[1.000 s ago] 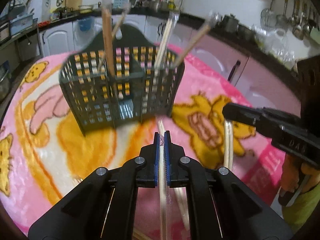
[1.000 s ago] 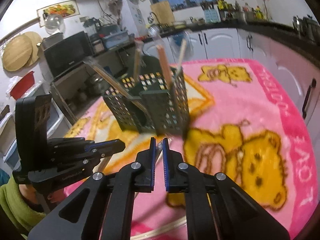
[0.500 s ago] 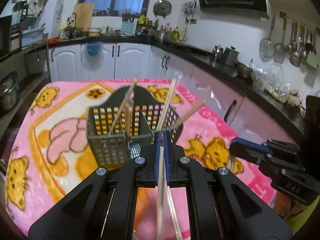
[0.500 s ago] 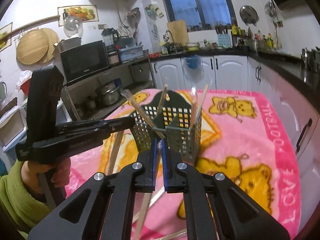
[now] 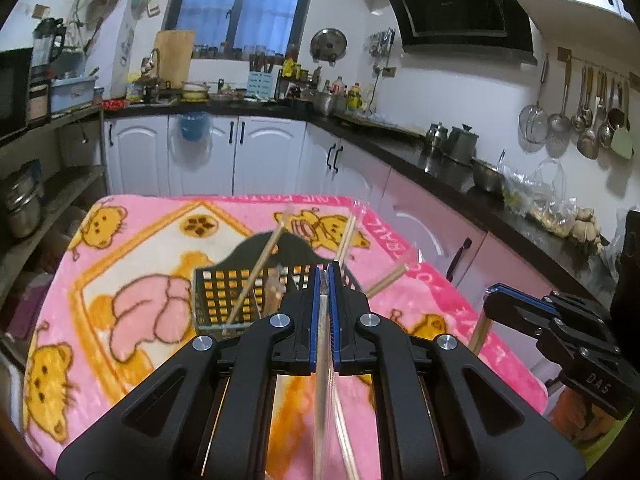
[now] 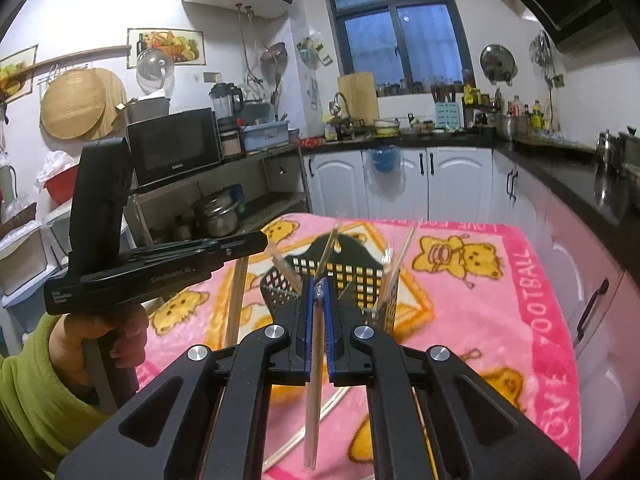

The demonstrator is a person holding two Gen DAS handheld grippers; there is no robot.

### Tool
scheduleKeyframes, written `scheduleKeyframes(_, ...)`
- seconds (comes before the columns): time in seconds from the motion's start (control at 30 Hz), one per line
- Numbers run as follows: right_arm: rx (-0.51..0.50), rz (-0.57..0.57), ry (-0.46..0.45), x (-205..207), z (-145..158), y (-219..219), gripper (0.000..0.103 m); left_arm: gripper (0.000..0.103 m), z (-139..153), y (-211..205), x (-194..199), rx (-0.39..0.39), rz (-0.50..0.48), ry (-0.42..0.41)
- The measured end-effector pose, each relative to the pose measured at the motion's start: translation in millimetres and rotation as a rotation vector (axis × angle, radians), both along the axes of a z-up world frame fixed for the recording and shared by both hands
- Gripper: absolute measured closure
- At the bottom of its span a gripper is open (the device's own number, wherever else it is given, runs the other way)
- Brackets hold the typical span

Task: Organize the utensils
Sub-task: 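Lift both held chopsticks and carry them over the green caddy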

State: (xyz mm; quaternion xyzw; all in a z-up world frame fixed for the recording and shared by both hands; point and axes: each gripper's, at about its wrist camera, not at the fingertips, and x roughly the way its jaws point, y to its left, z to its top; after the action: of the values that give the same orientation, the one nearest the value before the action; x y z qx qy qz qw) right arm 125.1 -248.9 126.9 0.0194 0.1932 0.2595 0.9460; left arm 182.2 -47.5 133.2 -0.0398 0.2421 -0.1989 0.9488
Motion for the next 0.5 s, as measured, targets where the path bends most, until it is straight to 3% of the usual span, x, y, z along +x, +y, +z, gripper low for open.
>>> scheduleKeyframes(0.5,0.011,0.021,-0.080,7,29,13,0.098,0.101,37,8,4,-0.015,0.031,-0.084)
